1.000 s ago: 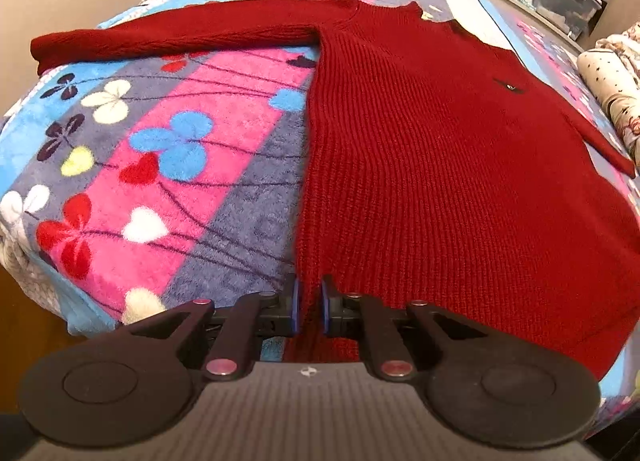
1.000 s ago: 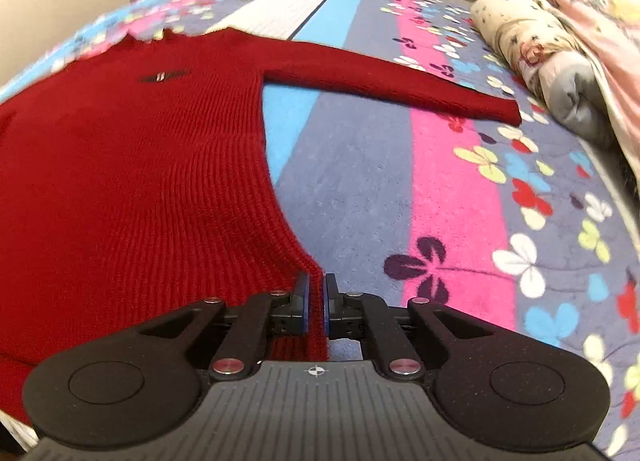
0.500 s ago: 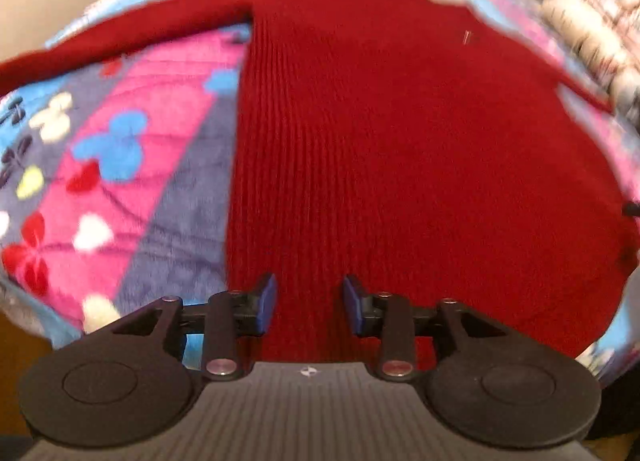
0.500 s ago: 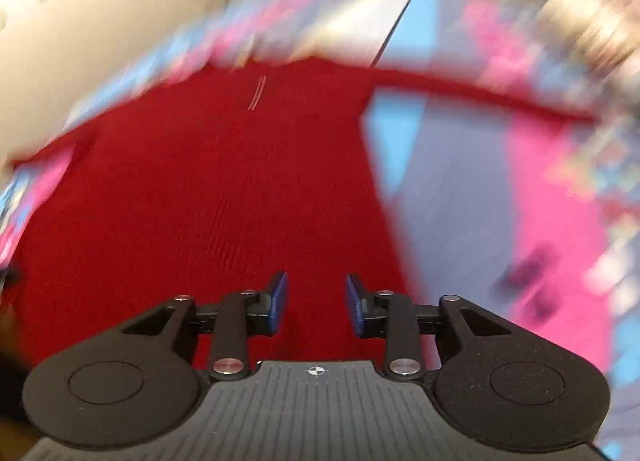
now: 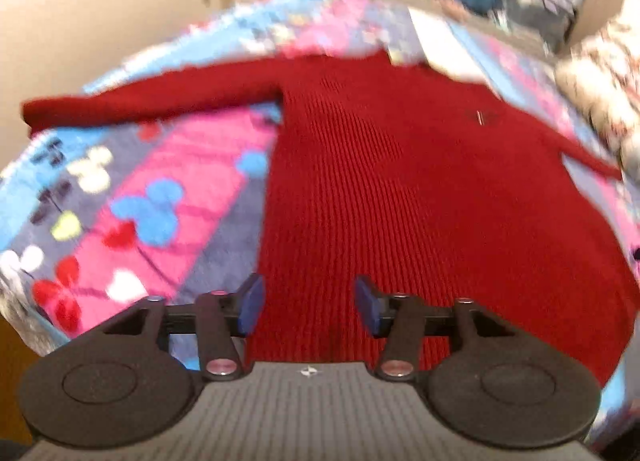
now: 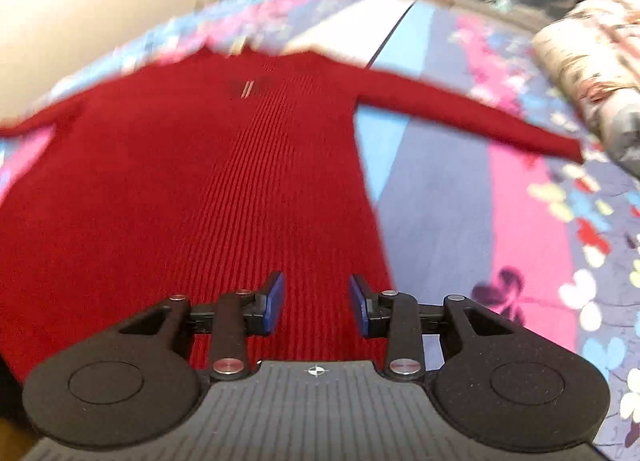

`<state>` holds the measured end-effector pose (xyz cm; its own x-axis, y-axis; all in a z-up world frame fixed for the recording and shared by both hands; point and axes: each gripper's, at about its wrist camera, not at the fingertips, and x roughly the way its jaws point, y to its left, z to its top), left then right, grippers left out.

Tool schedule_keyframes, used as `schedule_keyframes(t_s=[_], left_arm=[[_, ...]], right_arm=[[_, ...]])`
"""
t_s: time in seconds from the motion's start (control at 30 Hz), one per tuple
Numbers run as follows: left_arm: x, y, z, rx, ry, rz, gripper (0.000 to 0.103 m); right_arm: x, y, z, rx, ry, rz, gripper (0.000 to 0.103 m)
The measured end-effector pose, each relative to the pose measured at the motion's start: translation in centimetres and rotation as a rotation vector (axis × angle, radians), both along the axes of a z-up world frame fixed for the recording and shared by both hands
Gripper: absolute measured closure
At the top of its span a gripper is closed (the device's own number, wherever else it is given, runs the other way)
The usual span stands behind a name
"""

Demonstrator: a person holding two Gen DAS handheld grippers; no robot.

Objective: Fold small clothes
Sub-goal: 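Open both tools and lift them away from the flattened sweater, then reach the left tool to the sweater sleeve cuff and grasp it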

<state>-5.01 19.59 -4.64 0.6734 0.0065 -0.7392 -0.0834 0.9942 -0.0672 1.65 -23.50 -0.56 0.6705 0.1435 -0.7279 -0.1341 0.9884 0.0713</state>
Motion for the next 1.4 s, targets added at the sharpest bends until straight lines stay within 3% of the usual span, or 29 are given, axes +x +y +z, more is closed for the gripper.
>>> schedule_keyframes(t_s=[0.2,0.33,0.5,0.63,0.77,0.83,0.9,0.97,1.17,1.4], left_arm=[[1.1,-0.7,2.7,0.065,-0.159,0.012,0.022],[2.5,-1.6,5.5,0.199,-0.219,0.026,0.019],[6.9,-1.3,8.3,0.251,-0.284,0.012,0.019],[11.1,-0.6,8.8,0.301,-0.326,0.06,0.019],[14.1,0.6,6.2,0.285,-0.346,0.112,0.019],[15.7,1.0,4.7,0.273,-0.277,0.118,0.019],[16.3,1.4,4.8,0.229,-0.297,0.134,0.019],[16.8,1.1,5.0,0.254,-0.33,0.135,0.019],[17.9,1.0,4.8,0.196,-0.32,0.142,0.019],[16.6,-0.2,4.8,0.178,-0.312,0.068,0.019]], right_arm=[[-0.2,-1.3,1.2,0.06,-0.095,-0.091,0.06],[0.1,-1.1,1.9,0.09,-0.169,-0.111,0.061],[0.0,-1.3,2.9,0.125,-0.246,-0.139,0.07],[0.7,-1.6,2.7,0.133,-0.234,-0.165,0.073],[1.2,-1.5,2.3,0.123,-0.226,-0.174,0.073],[1.4,-1.5,2.0,0.119,-0.217,-0.173,0.073],[1.6,-1.2,1.8,0.112,-0.21,-0.165,0.073],[1.9,-1.1,1.6,0.104,-0.213,-0.156,0.073],[2.0,-0.7,1.4,0.091,-0.203,-0.138,0.072],[0.7,0.0,3.0,0.084,-0.203,-0.127,0.072]])
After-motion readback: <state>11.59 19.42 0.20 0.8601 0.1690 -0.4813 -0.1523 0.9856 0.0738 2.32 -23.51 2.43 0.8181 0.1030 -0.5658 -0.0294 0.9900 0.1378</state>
